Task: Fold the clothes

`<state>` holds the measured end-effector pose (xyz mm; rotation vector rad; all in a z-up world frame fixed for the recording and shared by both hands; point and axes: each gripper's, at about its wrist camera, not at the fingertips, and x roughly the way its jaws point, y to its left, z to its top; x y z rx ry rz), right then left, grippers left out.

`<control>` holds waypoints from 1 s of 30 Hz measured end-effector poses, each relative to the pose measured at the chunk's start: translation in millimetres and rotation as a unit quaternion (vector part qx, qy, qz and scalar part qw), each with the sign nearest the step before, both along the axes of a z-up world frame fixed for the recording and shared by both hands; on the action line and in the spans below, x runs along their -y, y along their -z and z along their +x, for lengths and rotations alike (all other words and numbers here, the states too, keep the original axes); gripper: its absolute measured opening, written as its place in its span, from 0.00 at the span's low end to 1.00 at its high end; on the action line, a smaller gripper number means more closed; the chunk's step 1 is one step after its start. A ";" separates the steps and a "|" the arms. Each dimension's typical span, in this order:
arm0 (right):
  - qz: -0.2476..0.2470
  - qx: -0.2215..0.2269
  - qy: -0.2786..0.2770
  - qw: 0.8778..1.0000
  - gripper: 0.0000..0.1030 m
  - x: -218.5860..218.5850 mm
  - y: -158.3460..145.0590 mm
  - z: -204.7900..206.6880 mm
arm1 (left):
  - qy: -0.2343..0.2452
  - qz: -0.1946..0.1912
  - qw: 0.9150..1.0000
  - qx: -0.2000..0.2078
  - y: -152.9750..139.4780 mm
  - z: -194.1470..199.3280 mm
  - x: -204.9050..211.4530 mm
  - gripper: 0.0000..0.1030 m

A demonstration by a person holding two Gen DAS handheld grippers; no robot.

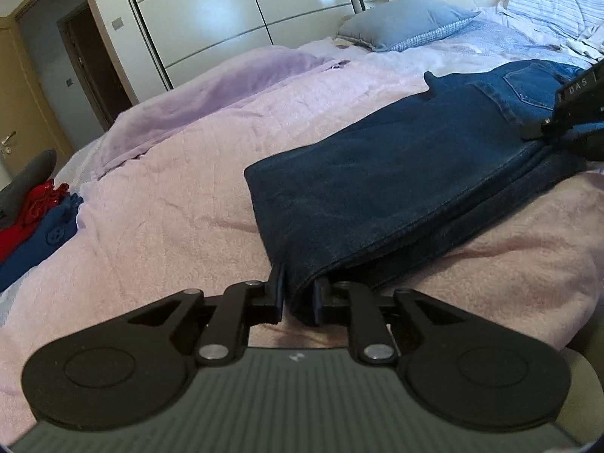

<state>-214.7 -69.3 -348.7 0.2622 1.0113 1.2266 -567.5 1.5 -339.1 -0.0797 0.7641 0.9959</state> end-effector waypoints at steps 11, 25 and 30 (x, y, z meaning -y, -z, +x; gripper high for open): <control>-0.044 0.219 -0.001 0.975 0.44 -17.0 -61.6 -24.8 | -0.008 -0.040 0.993 0.115 -62.7 -37.0 -39.0 0.15; -0.091 0.320 -0.123 0.935 0.42 -125.4 17.0 -46.5 | -0.009 -0.037 0.998 0.059 19.4 51.8 -130.3 0.15; -0.072 0.280 -0.114 0.951 0.42 -121.0 18.6 -29.6 | -0.027 -0.036 0.995 0.087 9.0 35.4 -122.6 0.14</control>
